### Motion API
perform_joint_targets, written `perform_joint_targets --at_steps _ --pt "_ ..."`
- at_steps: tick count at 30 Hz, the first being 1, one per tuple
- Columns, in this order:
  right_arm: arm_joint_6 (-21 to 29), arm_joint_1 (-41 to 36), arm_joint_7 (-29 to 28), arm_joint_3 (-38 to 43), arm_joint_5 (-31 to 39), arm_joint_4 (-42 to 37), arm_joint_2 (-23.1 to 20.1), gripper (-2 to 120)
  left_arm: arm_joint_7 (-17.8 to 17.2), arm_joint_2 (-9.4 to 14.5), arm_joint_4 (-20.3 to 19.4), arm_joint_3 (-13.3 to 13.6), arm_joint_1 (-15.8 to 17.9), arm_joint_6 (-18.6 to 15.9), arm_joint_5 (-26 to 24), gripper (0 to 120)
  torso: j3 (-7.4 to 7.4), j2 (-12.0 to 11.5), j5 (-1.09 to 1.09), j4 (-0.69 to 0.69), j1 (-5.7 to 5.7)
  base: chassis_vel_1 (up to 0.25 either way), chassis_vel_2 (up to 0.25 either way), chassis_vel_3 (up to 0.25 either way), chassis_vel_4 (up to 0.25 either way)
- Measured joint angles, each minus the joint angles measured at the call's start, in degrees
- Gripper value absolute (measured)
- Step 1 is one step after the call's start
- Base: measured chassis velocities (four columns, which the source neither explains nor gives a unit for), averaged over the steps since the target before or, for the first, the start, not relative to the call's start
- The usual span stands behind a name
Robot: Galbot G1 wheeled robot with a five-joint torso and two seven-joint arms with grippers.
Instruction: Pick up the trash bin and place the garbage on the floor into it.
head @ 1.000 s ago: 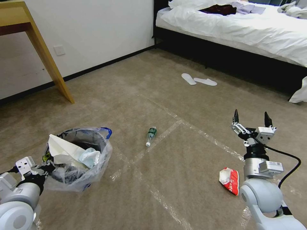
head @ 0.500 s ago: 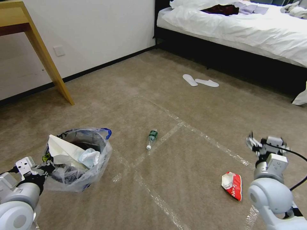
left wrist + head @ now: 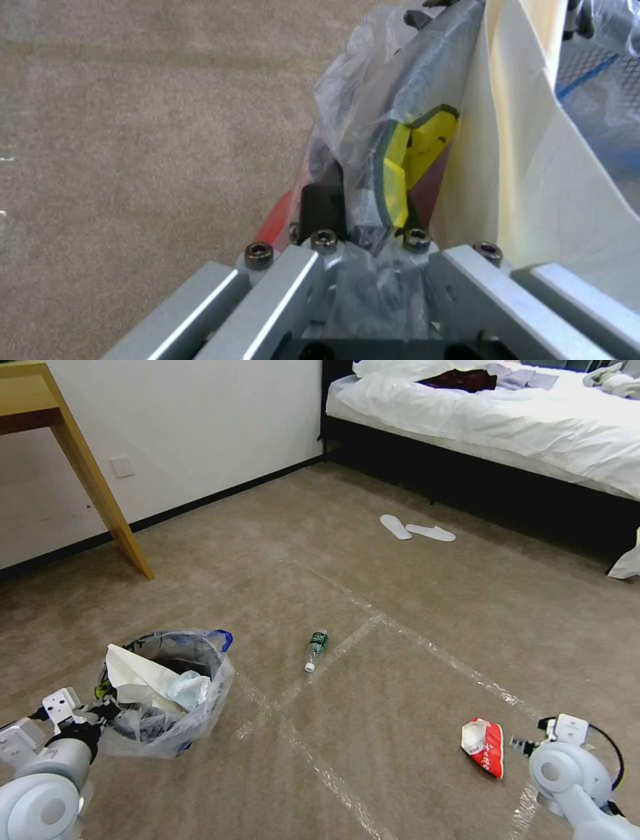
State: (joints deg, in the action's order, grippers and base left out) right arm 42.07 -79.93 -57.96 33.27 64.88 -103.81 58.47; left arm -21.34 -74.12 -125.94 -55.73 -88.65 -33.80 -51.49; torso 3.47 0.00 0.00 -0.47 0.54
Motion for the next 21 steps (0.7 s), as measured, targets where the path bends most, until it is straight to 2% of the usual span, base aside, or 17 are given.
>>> perform_joint_targets --at_steps 5,8,12,21 --pt "0.3 3.9 0.7 -2.5 1.4 5.7 0.8 100 0.0 -0.1 0.1 0.1 0.1 0.0 0.0 0 0.0 0.0 -0.01 0.0 0.0 0.0 0.0 0.0 0.0" --pt "0.0 9.7 3.0 -5.3 0.8 13.1 1.3 100 0.0 -0.3 0.1 -0.1 -0.3 0.0 0.1 0 0.0 0.0 0.0 0.0 0.0 0.0 0.0 0.0 0.0" --pt "-0.3 13.9 5.4 -7.6 -0.1 17.8 1.5 100 0.0 -0.3 0.1 -0.3 -0.5 0.0 0.1 0 0.01 0.0 0.0 0.0 0.0 0.0 0.0 0.0 0.0" --pt "-0.8 17.1 6.8 -9.6 -1.2 18.9 2.4 100 -0.2 -0.3 0.0 -0.7 -0.9 0.0 0.2 0 0.0 0.0 -0.02 -0.01 0.0 0.0 0.0 0.0 0.0"
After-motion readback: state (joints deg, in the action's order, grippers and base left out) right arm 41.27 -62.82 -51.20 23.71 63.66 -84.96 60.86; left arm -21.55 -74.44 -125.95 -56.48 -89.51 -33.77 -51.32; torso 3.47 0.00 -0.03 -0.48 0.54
